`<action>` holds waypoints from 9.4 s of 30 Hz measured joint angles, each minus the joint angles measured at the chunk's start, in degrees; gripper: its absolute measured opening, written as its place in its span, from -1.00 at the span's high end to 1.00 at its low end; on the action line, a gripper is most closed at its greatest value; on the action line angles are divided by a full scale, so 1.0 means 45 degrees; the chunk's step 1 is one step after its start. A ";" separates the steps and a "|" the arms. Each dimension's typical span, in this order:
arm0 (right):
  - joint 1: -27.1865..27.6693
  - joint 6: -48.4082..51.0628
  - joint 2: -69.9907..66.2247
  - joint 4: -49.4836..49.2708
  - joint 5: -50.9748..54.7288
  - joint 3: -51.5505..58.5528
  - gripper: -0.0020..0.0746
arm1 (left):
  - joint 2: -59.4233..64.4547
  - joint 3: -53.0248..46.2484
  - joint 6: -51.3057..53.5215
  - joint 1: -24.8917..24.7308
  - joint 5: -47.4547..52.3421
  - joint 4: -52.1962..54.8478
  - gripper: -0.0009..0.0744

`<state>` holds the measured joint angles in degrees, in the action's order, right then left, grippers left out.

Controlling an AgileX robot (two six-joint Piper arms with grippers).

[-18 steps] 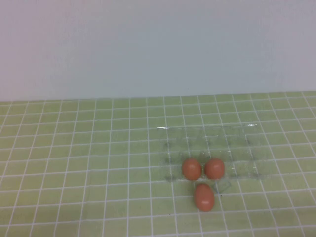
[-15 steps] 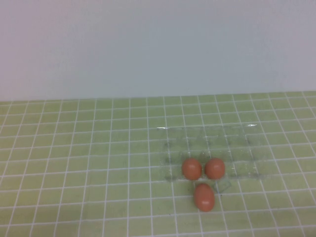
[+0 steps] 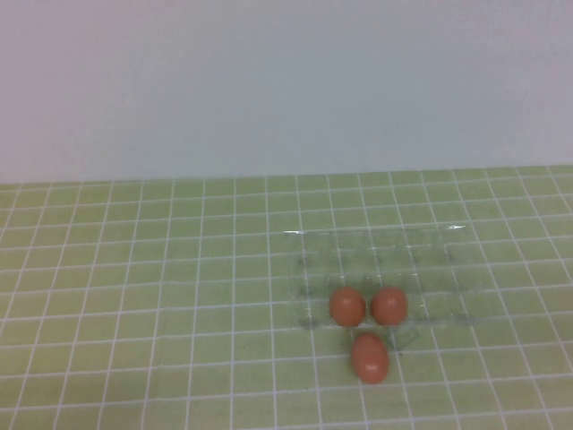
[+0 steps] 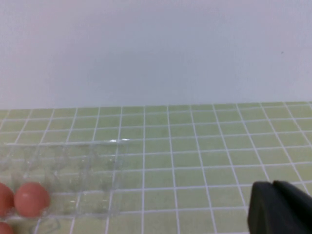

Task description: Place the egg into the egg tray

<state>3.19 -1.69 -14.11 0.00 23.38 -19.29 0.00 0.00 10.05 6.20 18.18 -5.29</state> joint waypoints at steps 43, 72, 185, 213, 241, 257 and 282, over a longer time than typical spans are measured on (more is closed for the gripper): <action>-0.8598 -0.3637 -1.9085 -0.0183 0.6043 -1.1928 -0.09 | 0.0000 0.0000 0.0000 0.0000 0.0000 0.0000 0.98; -0.8637 -0.4350 -2.2822 0.0315 0.7252 -1.4759 -0.41 | 0.0000 0.0000 0.0000 0.0000 0.0000 0.0000 0.98; -0.9597 0.9346 -1.7483 -1.2630 -1.3635 -0.5115 -0.04 | 0.0000 0.0000 0.0000 0.0000 0.0000 0.0000 0.98; -0.9249 0.5152 -1.9514 -1.2956 -1.4596 -0.4351 -0.04 | 0.0000 0.0000 0.0000 0.0000 0.0000 0.0000 0.98; -0.8833 0.5029 -2.0755 -1.1049 -1.5006 -0.4692 -0.04 | 0.0000 0.0000 0.0000 0.0000 0.0000 0.0000 0.98; -0.8833 0.5036 -2.1249 -1.0714 -1.5504 -0.4722 -0.04 | 0.0000 0.0000 0.0000 0.0000 0.0000 0.0000 0.98; -0.8833 0.5015 -2.0947 -1.1220 -1.6131 -0.4799 -0.04 | 0.0000 0.0000 0.0000 0.0000 0.0000 0.0000 0.98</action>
<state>-36.56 20.87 -108.38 -50.49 -49.21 -40.89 0.00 0.00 10.05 6.20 18.18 -5.29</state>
